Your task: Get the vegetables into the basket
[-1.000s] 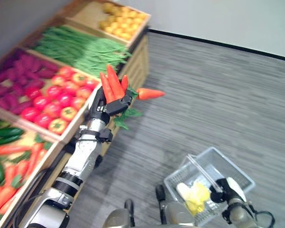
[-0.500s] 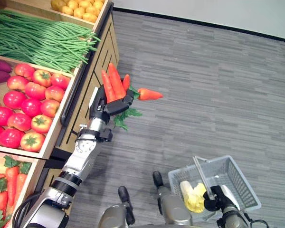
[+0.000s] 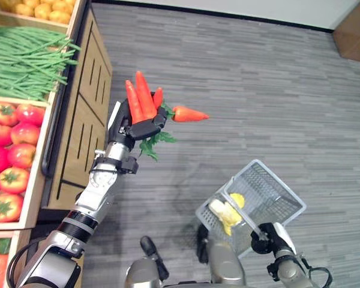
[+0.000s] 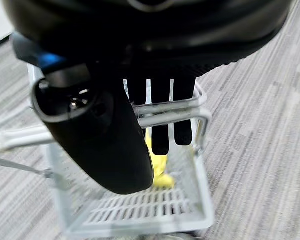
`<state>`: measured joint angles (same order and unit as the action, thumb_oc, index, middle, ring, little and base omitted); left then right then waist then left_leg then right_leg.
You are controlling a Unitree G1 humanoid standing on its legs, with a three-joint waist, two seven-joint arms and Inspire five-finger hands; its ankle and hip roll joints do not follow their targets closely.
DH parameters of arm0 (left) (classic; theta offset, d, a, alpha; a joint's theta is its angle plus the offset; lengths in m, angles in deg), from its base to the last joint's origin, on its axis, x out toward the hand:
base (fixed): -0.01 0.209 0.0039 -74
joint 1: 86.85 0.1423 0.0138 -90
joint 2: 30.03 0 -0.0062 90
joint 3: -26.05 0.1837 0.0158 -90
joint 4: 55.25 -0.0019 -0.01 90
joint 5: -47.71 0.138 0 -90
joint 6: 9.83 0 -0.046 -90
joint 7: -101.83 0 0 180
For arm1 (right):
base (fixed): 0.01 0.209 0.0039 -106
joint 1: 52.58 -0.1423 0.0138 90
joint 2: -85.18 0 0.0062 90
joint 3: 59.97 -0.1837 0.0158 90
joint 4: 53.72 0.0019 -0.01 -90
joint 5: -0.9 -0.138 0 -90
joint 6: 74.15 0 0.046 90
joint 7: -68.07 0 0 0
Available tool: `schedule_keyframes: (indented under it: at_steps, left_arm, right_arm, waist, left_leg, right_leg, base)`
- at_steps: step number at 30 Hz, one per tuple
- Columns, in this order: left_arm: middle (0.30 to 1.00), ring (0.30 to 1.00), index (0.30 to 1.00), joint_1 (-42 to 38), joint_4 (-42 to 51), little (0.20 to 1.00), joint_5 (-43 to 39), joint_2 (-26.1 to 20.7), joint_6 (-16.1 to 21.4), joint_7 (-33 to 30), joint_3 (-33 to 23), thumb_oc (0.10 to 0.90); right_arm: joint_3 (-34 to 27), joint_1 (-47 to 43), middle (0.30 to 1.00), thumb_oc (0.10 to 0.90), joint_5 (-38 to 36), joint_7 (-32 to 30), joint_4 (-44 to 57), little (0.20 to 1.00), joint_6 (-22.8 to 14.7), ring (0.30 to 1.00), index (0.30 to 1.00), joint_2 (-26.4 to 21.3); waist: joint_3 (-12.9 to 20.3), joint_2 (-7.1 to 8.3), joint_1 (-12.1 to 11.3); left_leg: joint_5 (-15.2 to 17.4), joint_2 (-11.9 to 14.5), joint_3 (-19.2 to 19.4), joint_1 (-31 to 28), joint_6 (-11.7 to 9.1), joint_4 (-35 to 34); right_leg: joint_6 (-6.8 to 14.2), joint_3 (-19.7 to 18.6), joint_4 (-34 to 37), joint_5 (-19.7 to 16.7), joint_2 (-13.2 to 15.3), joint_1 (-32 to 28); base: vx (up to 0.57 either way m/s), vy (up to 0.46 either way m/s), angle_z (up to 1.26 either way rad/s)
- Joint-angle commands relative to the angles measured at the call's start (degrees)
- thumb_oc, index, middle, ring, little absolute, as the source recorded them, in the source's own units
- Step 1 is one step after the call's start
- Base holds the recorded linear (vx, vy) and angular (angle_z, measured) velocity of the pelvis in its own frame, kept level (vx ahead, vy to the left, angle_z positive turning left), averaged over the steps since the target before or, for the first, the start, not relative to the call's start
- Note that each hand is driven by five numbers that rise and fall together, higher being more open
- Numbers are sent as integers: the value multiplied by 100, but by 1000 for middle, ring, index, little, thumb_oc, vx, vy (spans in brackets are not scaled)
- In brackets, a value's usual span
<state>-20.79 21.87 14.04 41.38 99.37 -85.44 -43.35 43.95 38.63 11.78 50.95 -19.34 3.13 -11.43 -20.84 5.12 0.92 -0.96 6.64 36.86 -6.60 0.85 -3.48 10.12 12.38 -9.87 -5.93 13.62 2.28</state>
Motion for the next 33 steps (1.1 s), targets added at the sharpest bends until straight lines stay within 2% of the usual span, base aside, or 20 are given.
schedule_keyframes:
  at_steps: [1, 2, 5, 7, 12, 14, 15, 19, 21, 22, 23, 25, 26, 28, 30, 33]
  left_arm:
    - [300, 300, 300, -460, 548, 300, 200, 93, 592, 50, -79, 400]
    - [300, 300, 300, -432, 519, 300, 218, 91, 577, 67, -92, 400]
    - [300, 300, 300, -425, 524, 300, 211, 95, 566, 91, -92, 400]
    - [300, 300, 300, -389, 513, 300, 148, 176, 529, 180, -30, 400]
    - [300, 300, 300, -306, 495, 300, 61, 269, 480, 221, -66, 400]
    - [300, 300, 300, -267, 481, 300, 25, 337, 455, 240, -77, 400]
    - [300, 300, 300, -226, 471, 300, -21, 406, 442, 240, -97, 400]
    - [300, 300, 300, -220, 437, 300, -62, 505, 432, 284, -96, 400]
    - [300, 300, 300, -238, 420, 300, -81, 600, 436, 297, -53, 400]
    - [300, 300, 300, -206, 430, 300, -77, 611, 435, 289, -53, 400]
    - [300, 300, 300, -193, 457, 300, -67, 624, 430, 293, -41, 400]
    - [300, 300, 300, -125, 533, 300, -46, 606, 430, 275, -70, 400]
    - [300, 300, 300, -85, 551, 300, -51, 581, 453, 265, -118, 400]
    - [300, 300, 300, -16, 565, 300, -47, 530, 472, 239, -198, 400]
    - [300, 300, 300, -40, 572, 300, -85, 540, 479, 246, -181, 400]
    - [300, 300, 300, -46, 651, 300, -111, 560, 433, 293, -104, 400]
  right_arm:
    - [-29, 211, 300, 400, -162, -259, 204, 300, -204, 300, 300, -290]
    - [-16, 264, 300, 400, -130, -241, 232, 300, -197, 300, 300, -299]
    - [-29, 313, 300, 400, -129, -230, 238, 300, -189, 300, 300, -296]
    - [-141, 571, 300, 400, -127, -202, 392, 300, -221, 300, 300, -333]
    - [-214, 740, 300, 400, -86, -172, 585, 300, -218, 300, 300, -439]
    - [-246, 825, 300, 400, -94, -168, 652, 300, -235, 300, 300, -501]
    - [-277, 870, 300, 400, -110, -159, 732, 300, -235, 300, 300, -581]
    - [-271, 945, 300, 400, -102, -128, 794, 300, -249, 300, 300, -714]
    - [-283, 938, 300, 400, -141, -141, 652, 300, -252, 300, 300, -768]
    - [-285, 903, 300, 400, -158, -153, 632, 300, -230, 300, 300, -810]
    - [-281, 855, 300, 400, -187, -169, 532, 300, -215, 300, 300, -823]
    - [-226, 750, 300, 400, -226, -181, 438, 300, -192, 300, 300, -848]
    - [-189, 690, 300, 400, -242, -174, 351, 300, -195, 300, 300, -850]
    - [-81, 645, 300, 400, -230, -125, 352, 300, -200, 300, 300, -850]
    - [-68, 649, 300, 400, -220, -132, 320, 300, -209, 300, 300, -858]
    - [-97, 687, 300, 400, -267, -103, 177, 300, -181, 300, 300, -822]
  waist:
    - [673, 144, 21]
    - [711, 189, 14]
    - [704, 189, 15]
    - [722, 123, 108]
    - [703, 32, 211]
    - [682, -18, 250]
    - [670, -88, 281]
    - [611, -144, 289]
    - [553, -177, 255]
    - [530, -202, 205]
    - [519, -213, 146]
    - [544, -226, 49]
    - [560, -228, 22]
    - [626, -253, 16]
    - [632, -268, 18]
    - [718, -341, 66]
  left_leg:
    - [268, 129, -140, 166, -521, 389]
    - [266, 150, -47, 111, -550, 419]
    - [232, 194, -6, 74, -589, 445]
    - [56, 426, 75, 2, -771, 554]
    - [-162, 666, 55, -71, -979, 628]
    - [-271, 781, 9, -105, -1073, 655]
    - [-427, 939, -39, -102, -1190, 693]
    - [-527, 1157, -169, -8, -1313, 976]
    - [-647, 1234, -428, 65, -1382, 1177]
    - [-755, 1232, -594, 158, -1286, 1236]
    - [-729, 1120, -951, 207, -1255, 1271]
    - [-562, 875, -1614, 321, -1145, 1257]
    - [-456, 807, -1793, 313, -1090, 1168]
    - [-297, 764, -1832, 196, -1016, 933]
    - [-327, 777, -1764, 163, -1021, 840]
    - [-398, 721, -1638, -28, -997, 329]
  right_leg:
    - [390, -498, -307, 356, 28, -11]
    - [398, -436, -179, 440, 2, -82]
    - [372, -461, -145, 511, -43, -85]
    - [179, -348, -4, 900, -242, -198]
    - [-27, -384, 128, 1100, -534, -337]
    - [-122, -409, 174, 1173, -655, -408]
    - [-221, -422, 188, 1266, -808, -474]
    - [-393, -433, 217, 1403, -968, -622]
    - [-489, -426, 259, 1458, -1059, -730]
    - [-564, -458, 283, 1354, -1129, -673]
    - [-573, -525, 279, 1345, -1142, -654]
    - [-545, -684, 276, 1320, -1135, -583]
    - [-525, -762, 255, 1302, -1126, -540]
    - [-503, -902, 203, 1265, -1150, -438]
    - [-494, -891, 196, 1262, -1138, -433]
    - [-399, -831, 250, 1190, -1045, -421]
  base:
    - [5, -112, -78]
    - [14, -142, -74]
    - [17, -92, -36]
    - [43, -242, -24]
    - [12, -209, 1]
    - [18, -269, -2]
    - [14, -255, -4]
    - [3, -211, -1]
    - [-35, -187, 10]
    - [-83, -116, 6]
    - [-97, -80, -2]
    - [-20, -7, -16]
    - [7, 25, -51]
    - [16, 40, -50]
    - [11, 51, -16]
    - [15, 150, 12]
